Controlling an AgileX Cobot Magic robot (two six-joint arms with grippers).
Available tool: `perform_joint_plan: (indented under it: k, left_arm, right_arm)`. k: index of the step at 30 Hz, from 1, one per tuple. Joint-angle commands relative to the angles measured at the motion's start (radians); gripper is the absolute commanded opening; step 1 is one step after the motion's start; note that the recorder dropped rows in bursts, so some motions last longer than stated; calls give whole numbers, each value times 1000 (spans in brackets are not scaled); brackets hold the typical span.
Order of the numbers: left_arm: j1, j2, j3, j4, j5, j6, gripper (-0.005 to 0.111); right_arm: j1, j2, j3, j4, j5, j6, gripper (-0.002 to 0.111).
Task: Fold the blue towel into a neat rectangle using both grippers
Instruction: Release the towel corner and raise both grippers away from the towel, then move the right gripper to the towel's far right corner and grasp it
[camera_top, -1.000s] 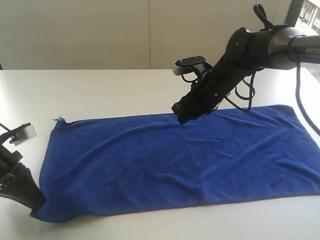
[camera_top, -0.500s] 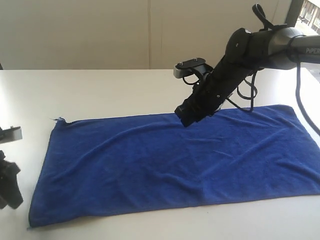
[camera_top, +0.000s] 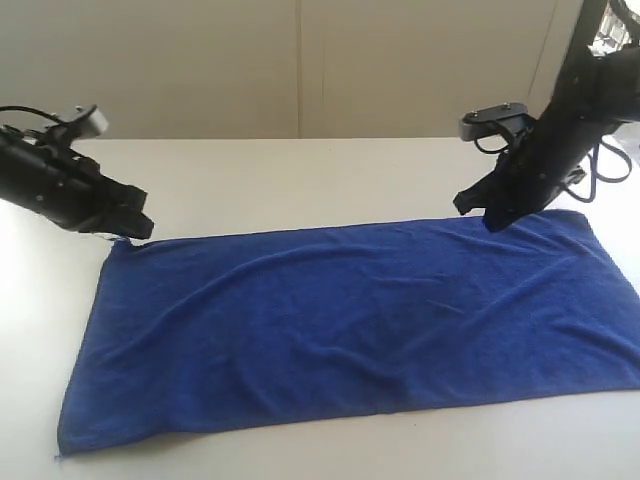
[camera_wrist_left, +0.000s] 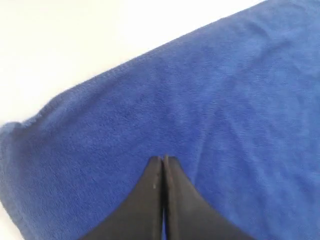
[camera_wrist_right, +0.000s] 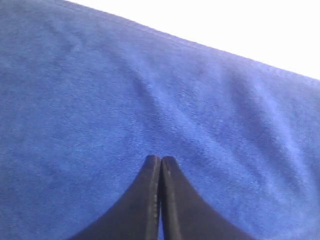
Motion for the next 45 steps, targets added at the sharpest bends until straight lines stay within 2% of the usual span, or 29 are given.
perform_joint_plan:
  k: [1,5,11,22,35,45]
  left_arm:
    - [-64,105,-102,238,-75,-187,0]
    - [-69,182,-181,509,-29,-354,0]
    - [-69,189,-201,610,-156,-394,0]
    - [-60,260,-201,654,-185,-400,0]
    - [-31,259,-201,684,-318,-387,0]
    - [-33,153,-248,605,-255,-387,0]
  right_arm:
    - [-60,-5,-23,-9,-24,7,0]
    - [-99,-3,-73,-28,3,12,0]
    - [-135,19,-133,-56,-50,20,0]
    - [-137,116,-212,-83,-55,22,0]
    - [-137,154,-233,-132,-77,26,0]
    - [-150,184,-233,-269,-123,121,0]
